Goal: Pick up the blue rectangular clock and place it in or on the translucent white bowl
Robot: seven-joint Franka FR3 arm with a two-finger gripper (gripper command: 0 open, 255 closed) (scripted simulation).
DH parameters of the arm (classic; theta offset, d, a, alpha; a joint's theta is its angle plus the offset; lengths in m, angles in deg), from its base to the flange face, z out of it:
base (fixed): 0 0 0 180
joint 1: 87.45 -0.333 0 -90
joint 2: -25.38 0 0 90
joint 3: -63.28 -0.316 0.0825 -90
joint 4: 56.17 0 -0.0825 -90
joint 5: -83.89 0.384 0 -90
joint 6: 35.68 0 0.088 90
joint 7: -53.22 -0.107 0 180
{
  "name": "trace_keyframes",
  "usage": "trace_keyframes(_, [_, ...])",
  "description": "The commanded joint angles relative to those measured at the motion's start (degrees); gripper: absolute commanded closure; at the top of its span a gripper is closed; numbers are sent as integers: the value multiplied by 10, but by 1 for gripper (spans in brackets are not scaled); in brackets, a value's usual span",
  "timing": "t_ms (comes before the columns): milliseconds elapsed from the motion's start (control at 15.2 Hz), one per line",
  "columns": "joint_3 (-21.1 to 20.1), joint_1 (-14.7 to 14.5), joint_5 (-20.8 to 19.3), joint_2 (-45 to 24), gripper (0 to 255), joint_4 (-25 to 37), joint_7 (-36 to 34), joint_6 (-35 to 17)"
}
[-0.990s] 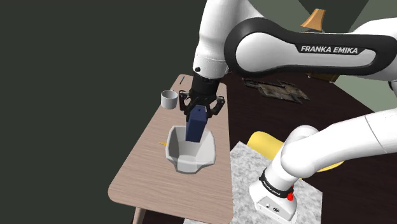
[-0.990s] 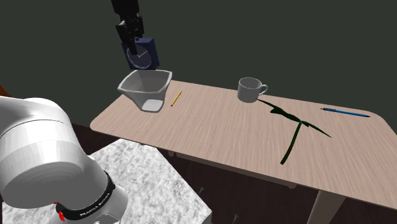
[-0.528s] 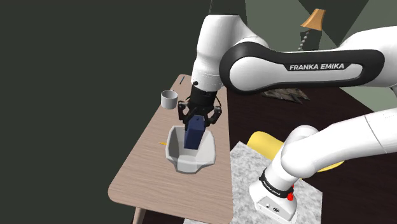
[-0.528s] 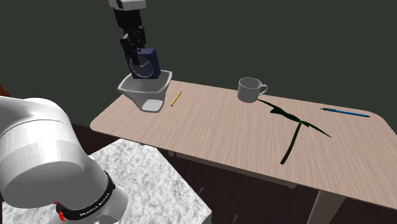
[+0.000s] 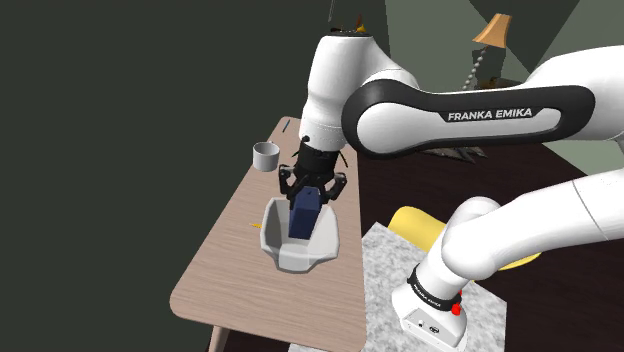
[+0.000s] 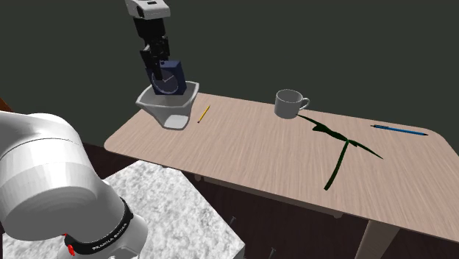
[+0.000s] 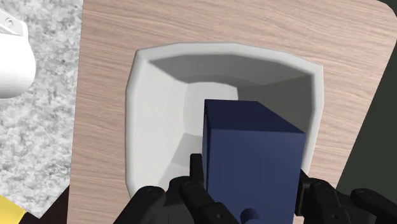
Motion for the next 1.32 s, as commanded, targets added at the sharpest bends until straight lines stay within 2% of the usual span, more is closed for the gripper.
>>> trace_keyframes(0, [0, 0, 0, 0, 255, 0, 0, 0])
trace_keyframes(66, [0, 0, 0, 0, 255, 0, 0, 0])
trace_keyframes(132, [0, 0, 0, 0, 0, 0, 0, 0])
trace_keyframes(462, [0, 0, 0, 0, 0, 0, 0, 0])
trace_keyframes(726, [18, 4, -12, 8, 0, 66, -2, 74])
trace_keyframes(1254, [18, 4, -12, 8, 0, 66, -3, 73])
